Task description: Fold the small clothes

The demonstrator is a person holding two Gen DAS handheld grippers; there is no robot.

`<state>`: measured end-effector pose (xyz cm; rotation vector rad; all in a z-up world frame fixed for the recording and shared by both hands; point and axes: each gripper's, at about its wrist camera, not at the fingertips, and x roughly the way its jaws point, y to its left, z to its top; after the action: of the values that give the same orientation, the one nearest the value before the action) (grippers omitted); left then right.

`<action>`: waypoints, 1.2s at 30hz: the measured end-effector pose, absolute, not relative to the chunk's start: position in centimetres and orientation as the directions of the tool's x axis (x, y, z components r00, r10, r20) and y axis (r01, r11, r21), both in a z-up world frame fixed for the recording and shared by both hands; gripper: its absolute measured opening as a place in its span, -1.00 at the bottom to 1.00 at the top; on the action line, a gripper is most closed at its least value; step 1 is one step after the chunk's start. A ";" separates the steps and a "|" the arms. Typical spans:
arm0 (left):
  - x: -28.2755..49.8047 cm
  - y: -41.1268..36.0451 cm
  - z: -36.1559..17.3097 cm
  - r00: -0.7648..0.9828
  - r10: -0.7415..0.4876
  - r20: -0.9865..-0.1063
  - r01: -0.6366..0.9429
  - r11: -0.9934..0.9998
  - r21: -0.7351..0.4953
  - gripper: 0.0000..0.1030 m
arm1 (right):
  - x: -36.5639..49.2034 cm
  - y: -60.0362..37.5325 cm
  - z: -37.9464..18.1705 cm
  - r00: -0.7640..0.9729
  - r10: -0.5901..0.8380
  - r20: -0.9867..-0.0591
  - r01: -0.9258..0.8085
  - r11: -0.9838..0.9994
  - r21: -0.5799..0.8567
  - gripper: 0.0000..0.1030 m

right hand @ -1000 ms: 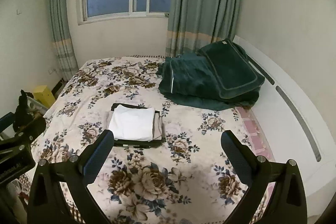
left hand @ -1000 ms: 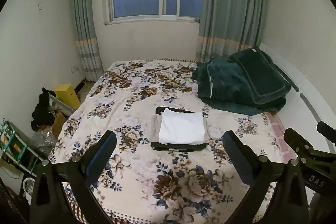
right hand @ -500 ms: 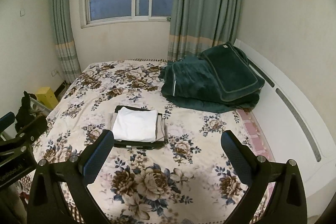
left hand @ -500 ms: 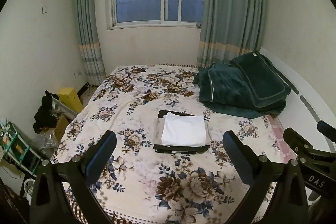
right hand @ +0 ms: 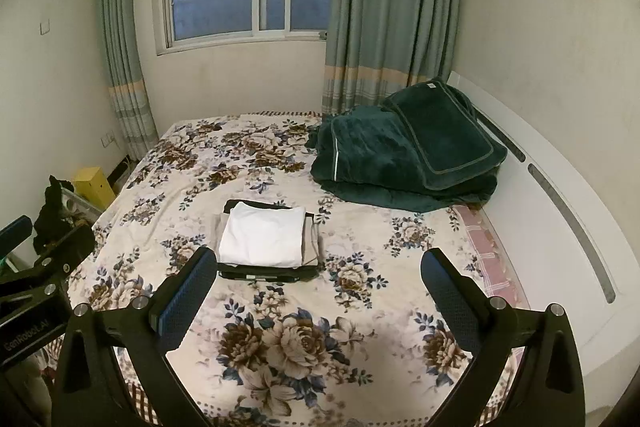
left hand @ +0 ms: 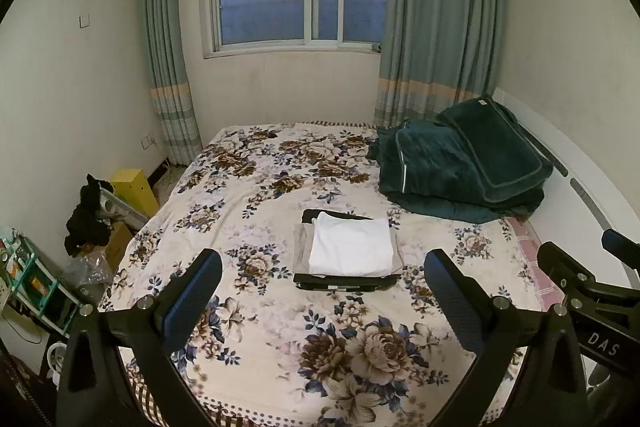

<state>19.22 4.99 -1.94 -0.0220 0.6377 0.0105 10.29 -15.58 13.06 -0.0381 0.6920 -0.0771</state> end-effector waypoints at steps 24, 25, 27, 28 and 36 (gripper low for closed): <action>18.9 5.7 -1.1 0.806 -0.005 -0.592 -0.006 1.000 -0.016 1.00 | 10.3 -14.4 13.1 0.762 -0.077 -0.643 0.058 0.997 -0.051 1.00; 19.0 5.8 -1.2 0.806 -0.003 -0.592 -0.007 1.000 -0.015 1.00 | 10.3 -14.4 13.2 0.763 -0.077 -0.642 0.057 0.997 -0.052 1.00; 18.9 6.1 -1.2 0.805 -0.003 -0.593 -0.011 1.000 -0.019 1.00 | 10.2 -14.3 13.0 0.762 -0.080 -0.642 0.059 0.997 -0.054 1.00; 19.0 6.1 -1.2 0.806 -0.002 -0.593 -0.011 1.000 -0.017 1.00 | 10.2 -14.2 13.0 0.762 -0.080 -0.642 0.058 0.997 -0.054 1.00; 19.1 6.4 -1.2 0.804 -0.003 -0.595 -0.012 1.000 -0.021 1.00 | 10.2 -14.1 13.0 0.764 -0.080 -0.640 0.059 0.997 -0.054 1.00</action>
<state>19.06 6.42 -1.18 -0.0243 0.6370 0.0051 10.23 -14.13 12.95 -0.0313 0.6976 -0.0760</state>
